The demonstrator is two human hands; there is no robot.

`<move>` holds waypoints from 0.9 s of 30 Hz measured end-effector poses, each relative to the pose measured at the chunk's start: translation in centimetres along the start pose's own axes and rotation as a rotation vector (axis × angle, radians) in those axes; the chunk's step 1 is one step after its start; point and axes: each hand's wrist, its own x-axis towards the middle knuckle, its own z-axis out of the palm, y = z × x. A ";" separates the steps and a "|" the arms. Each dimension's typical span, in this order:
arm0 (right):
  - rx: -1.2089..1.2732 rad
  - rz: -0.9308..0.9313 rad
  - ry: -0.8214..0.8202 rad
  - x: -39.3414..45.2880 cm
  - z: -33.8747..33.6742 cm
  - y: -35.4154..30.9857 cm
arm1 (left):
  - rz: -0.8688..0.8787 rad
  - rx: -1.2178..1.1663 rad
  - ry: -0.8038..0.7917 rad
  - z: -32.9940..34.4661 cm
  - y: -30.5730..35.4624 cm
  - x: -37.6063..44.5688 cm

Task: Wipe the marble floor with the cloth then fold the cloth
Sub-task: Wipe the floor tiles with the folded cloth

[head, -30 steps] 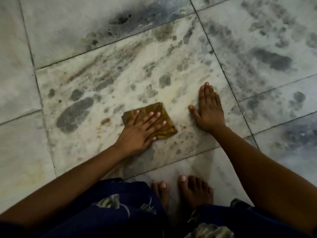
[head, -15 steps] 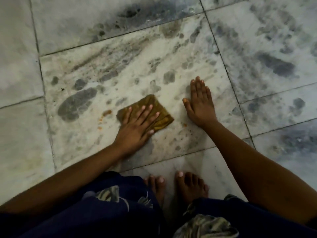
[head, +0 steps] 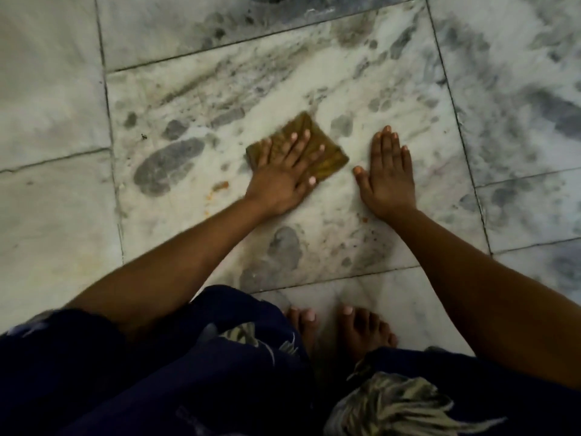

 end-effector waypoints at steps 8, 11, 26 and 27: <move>-0.005 0.000 0.027 -0.1 0.2 -0.2 | 0.097 0.023 -0.035 2.3 -0.9 -7.9; 0.005 -0.002 0.023 -0.1 0.0 -0.3 | -0.038 -0.041 -0.017 0.1 -3.3 -2.5; 0.059 -0.136 0.095 2.0 1.0 -3.4 | -0.044 0.022 0.063 2.8 -3.7 -8.5; 0.043 -0.183 0.089 2.2 1.2 -3.8 | -0.123 0.010 0.089 2.3 -5.4 -7.6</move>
